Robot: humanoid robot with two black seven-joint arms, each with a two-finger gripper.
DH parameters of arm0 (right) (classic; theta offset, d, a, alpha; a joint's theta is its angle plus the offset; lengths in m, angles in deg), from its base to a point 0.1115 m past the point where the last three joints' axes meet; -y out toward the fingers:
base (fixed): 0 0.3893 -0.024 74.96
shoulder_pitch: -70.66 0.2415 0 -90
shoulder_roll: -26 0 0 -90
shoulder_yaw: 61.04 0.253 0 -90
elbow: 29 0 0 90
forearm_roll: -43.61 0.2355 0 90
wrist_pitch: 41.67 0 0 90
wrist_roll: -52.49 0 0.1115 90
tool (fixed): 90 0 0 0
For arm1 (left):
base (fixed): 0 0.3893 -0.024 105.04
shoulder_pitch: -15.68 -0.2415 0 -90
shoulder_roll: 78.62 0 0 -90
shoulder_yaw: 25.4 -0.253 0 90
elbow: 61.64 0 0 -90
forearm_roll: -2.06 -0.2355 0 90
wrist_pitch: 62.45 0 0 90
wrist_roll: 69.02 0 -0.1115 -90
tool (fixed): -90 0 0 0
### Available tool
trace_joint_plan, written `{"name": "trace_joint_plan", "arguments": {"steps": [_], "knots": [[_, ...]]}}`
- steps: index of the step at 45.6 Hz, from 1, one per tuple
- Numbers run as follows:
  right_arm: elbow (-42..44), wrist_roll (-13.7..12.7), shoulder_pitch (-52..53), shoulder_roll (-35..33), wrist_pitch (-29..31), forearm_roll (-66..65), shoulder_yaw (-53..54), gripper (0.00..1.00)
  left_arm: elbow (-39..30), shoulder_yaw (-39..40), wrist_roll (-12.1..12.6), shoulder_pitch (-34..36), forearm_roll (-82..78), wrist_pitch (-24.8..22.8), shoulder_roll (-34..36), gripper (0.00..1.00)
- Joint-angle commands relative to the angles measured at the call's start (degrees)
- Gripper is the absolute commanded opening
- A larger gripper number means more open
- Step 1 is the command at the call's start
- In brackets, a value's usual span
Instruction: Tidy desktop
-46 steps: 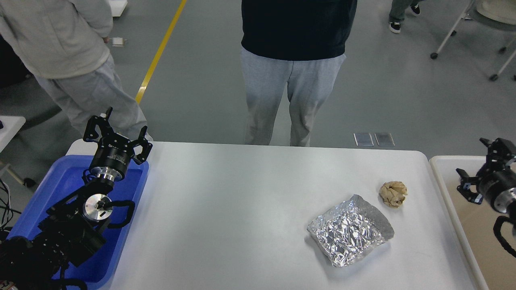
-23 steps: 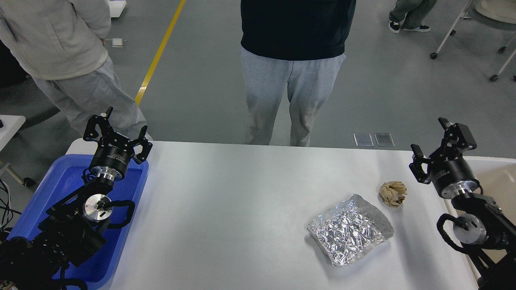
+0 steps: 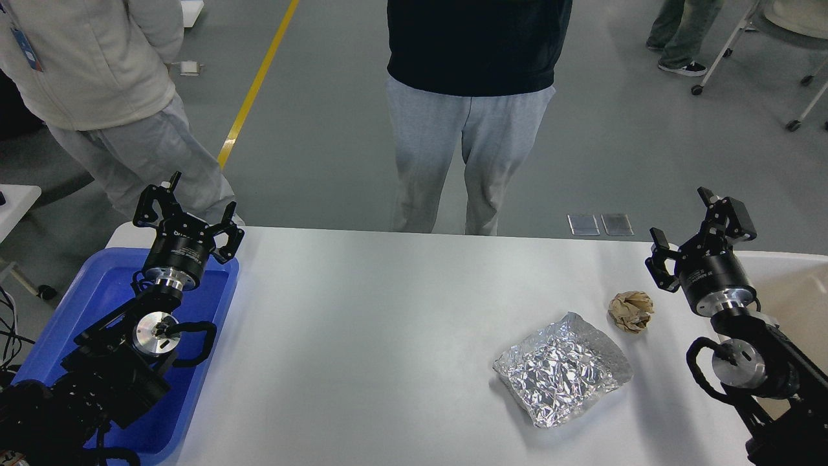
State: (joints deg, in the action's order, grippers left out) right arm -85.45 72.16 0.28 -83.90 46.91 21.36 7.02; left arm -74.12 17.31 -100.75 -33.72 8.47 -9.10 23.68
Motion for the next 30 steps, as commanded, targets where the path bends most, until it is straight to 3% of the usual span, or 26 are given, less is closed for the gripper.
{"name": "trace_joint_plan", "arguments": {"steps": [1, 13, 21, 30], "knots": [[0.73, 0.01, -0.19, 0.22, 0.36, 6.61, -0.74, 1.00, 0.00, 0.00, 0.01, 0.00, 0.00, 0.00, 0.00, 1.00], [0.38, 0.19, 0.08, -1.19, 0.45, 5.91, -4.52, 1.00, 0.00, 0.00, 0.01, 0.00, 0.00, 0.00, 0.00, 1.00], [0.20, 2.39, 0.08, -1.45, 0.71, -0.07, -4.61, 1.00, 0.00, 0.00, 0.01, 0.00, 0.00, 0.00, 0.00, 1.00], [0.29, 2.48, 0.16, -1.01, 0.80, -0.16, -4.69, 1.00, 0.00, 0.00, 0.01, 0.00, 0.00, 0.00, 0.00, 1.00]]}}
